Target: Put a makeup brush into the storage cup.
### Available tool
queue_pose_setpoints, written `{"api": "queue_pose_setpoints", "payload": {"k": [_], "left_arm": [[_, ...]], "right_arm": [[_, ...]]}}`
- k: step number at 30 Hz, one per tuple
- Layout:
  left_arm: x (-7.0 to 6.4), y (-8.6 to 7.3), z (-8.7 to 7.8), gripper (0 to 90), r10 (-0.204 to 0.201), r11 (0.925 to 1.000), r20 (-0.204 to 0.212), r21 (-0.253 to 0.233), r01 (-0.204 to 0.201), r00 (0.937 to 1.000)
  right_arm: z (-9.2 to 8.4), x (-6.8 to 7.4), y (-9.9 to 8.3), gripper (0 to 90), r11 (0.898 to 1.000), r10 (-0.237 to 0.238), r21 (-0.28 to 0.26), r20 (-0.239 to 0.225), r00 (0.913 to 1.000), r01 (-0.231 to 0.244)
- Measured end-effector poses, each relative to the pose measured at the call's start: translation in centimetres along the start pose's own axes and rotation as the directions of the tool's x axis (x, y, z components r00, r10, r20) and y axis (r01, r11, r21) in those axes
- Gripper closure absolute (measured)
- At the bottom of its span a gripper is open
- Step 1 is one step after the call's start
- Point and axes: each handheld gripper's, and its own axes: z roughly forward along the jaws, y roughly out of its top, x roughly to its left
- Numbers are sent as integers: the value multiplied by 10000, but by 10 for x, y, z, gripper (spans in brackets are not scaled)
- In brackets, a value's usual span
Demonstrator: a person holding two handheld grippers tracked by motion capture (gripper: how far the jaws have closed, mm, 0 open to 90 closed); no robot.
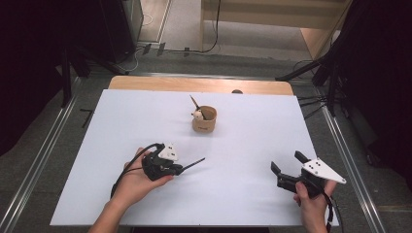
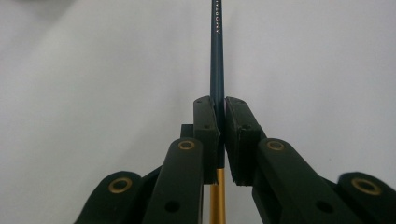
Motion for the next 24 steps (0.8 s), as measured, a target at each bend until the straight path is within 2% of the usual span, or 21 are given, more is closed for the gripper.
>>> {"api": "queue_pose_setpoints", "payload": {"k": [7,9,14,16,18,20,23,24], "left_arm": [[4,8,-2,846,-223,9990,-59,-393,221,9997],[5,11,-3,846,-385,9970,-40,-671,382,9992],[7,17,-4,846,-463,9927,-31,-1120,456,9989],[9,19,-4,846,-574,9905,0,-1252,569,9984],[10,21,-3,846,-662,9883,15,-1375,658,9978],[11,21,-4,846,-749,9853,64,-1537,750,9972],[13,20,-6,846,-890,9796,78,-1800,889,9960],[15,19,-7,846,-970,9747,149,-2009,980,9952]], "right_arm": [[11,13,20,70,9992,-394,48,-93,9992,394],[14,15,25,70,9993,-370,21,-150,9992,370],[23,21,37,70,9993,-384,31,-304,9988,385],[27,24,42,70,9993,-358,56,-327,9988,360],[32,27,47,70,9993,-351,152,-152,9993,353],[36,32,53,70,9996,-265,124,-238,9994,268],[43,40,63,70,9998,-211,48,-287,9994,212],[45,41,65,70,9997,-234,42,-294,9993,236]]}}
